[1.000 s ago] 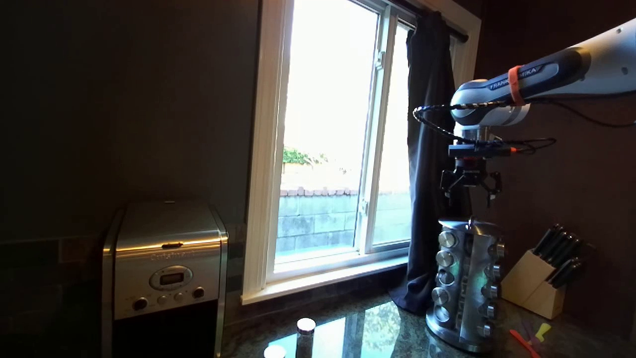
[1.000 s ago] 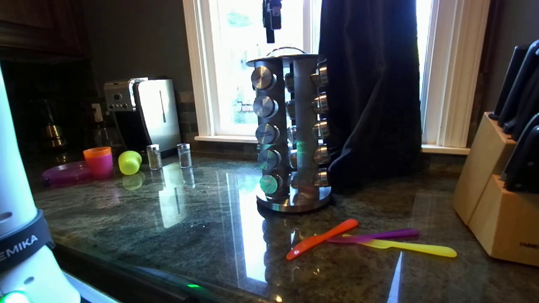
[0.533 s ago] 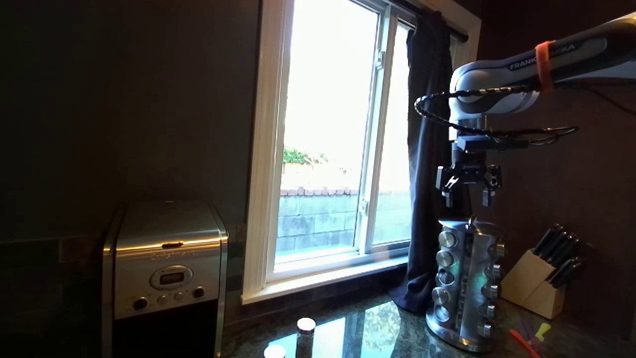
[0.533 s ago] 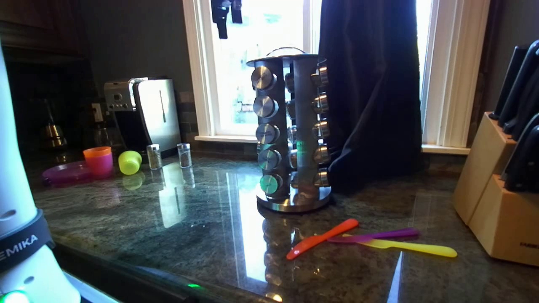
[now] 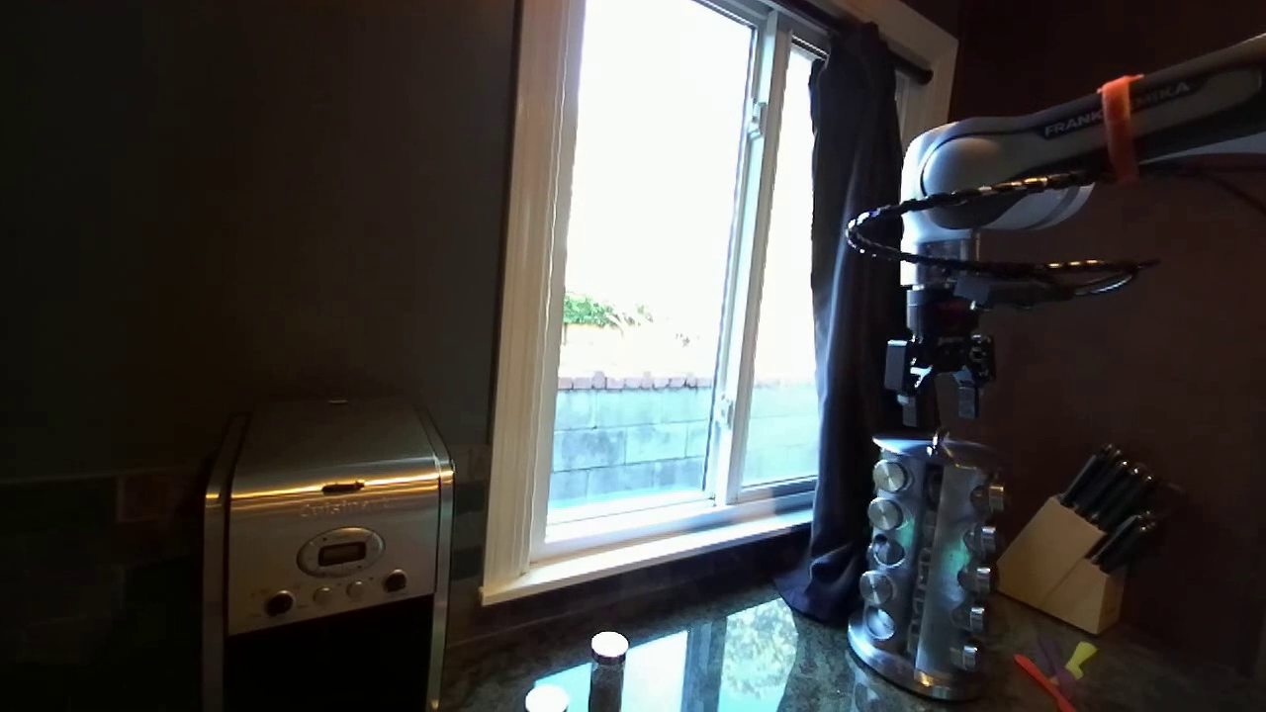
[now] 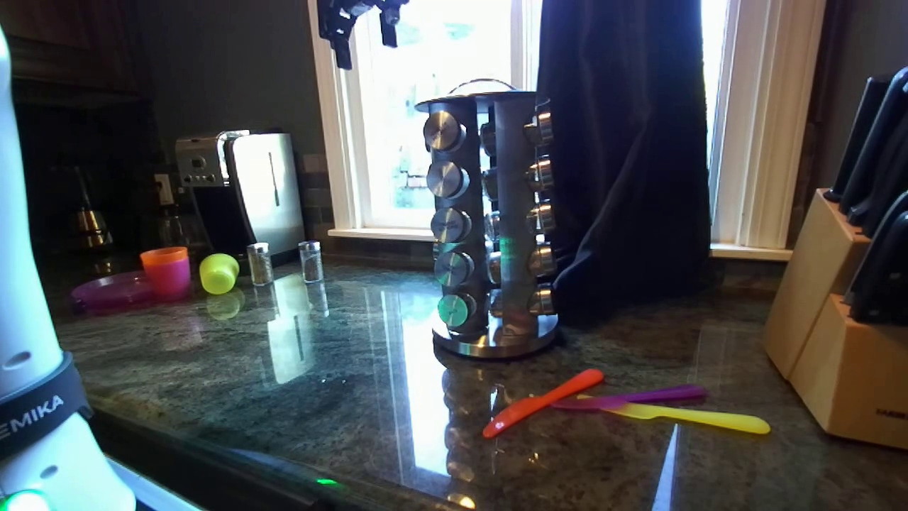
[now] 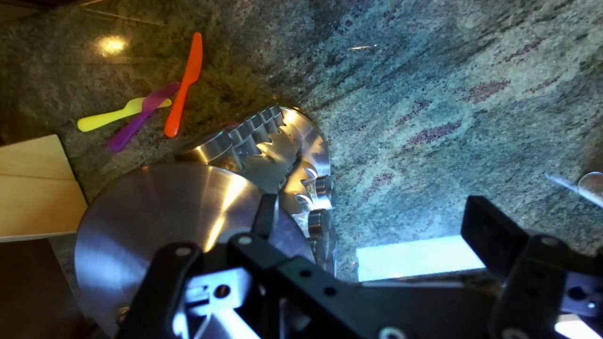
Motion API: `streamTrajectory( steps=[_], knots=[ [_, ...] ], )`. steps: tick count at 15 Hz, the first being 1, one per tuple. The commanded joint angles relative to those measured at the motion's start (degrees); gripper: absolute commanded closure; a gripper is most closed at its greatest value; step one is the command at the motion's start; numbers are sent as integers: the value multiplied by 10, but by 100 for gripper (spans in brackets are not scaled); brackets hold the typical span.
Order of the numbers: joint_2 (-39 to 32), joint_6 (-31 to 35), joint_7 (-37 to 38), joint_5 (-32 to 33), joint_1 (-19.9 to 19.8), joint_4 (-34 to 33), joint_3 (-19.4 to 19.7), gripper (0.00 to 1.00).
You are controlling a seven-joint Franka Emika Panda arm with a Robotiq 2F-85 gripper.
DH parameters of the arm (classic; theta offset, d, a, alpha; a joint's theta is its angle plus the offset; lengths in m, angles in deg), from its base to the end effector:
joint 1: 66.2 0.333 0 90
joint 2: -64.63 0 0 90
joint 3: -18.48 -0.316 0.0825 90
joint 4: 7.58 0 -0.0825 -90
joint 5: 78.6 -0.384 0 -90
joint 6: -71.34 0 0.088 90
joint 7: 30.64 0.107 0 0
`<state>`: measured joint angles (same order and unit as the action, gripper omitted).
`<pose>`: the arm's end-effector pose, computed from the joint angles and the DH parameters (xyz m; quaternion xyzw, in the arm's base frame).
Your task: Slightly rotate the spice rack
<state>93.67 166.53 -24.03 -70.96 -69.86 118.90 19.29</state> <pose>0.3918 -0.0447 0.5718 0.9939 -0.0881 -0.0184 0.0632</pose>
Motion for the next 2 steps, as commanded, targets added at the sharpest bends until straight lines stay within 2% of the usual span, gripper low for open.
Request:
streamTrajectory(
  steps=[1,2],
  knots=[
    [1,-1,-7,0,0,-1,2,0],
    [1,-1,-11,0,0,-1,3,0]
  ],
)
